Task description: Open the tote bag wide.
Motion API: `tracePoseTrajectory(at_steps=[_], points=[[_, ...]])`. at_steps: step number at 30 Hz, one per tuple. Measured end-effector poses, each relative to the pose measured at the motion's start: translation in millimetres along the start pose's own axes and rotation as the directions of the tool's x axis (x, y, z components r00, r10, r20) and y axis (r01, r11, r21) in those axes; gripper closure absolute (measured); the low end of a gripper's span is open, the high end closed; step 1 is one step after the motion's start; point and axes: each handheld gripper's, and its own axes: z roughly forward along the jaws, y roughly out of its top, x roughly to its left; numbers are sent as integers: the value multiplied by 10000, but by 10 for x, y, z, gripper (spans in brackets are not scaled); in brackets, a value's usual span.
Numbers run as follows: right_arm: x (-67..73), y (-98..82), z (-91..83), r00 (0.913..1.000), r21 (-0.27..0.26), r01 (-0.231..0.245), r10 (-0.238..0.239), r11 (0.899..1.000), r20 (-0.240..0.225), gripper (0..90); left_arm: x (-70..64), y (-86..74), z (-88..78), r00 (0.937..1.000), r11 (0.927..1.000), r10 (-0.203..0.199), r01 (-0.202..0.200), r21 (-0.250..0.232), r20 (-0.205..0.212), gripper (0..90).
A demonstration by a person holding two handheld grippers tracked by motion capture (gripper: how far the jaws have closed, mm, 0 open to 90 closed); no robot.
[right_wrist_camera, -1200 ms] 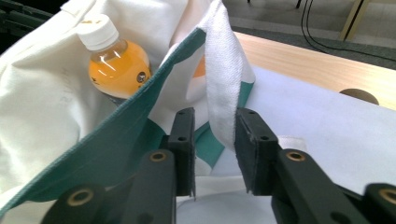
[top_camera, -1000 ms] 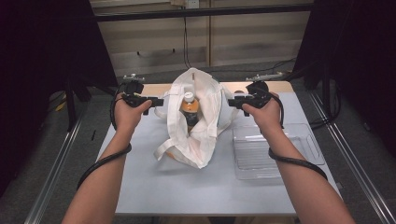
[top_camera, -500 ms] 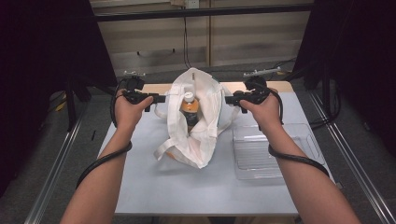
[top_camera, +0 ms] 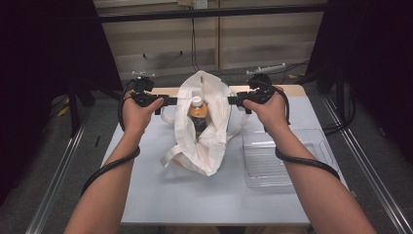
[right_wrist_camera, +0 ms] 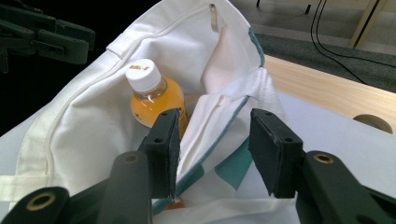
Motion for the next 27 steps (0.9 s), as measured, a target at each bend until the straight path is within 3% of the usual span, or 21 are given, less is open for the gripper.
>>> tracePoseTrajectory(at_steps=[4, 10, 21, 23, 27], points=[[36, -8, 74, 9997, 229, 94, -99, 9997, 224, 541, -16, -13, 24, 9998, 9998, -162, 163, -79, 79, 494], [26, -70, 168, 9997, 439, 84, -94, 9990, 230, 546, -23, -32, 63, 10000, 10000, -24, 24, 40, 38, 463], [22, -135, 254, 10000, 486, 28, -25, 9988, -69, 679, -88, -35, 205, 9990, 9996, -269, 265, 129, 367, 388], [28, -134, 260, 9999, 486, 43, -38, 9988, -92, 692, -106, -34, 217, 9995, 9993, -233, 228, 287, 194, 404], [35, -134, 268, 9998, 438, 183, -178, 9989, -120, 709, -107, -33, 228, 9982, 9986, -480, 473, 218, 348, 440]])
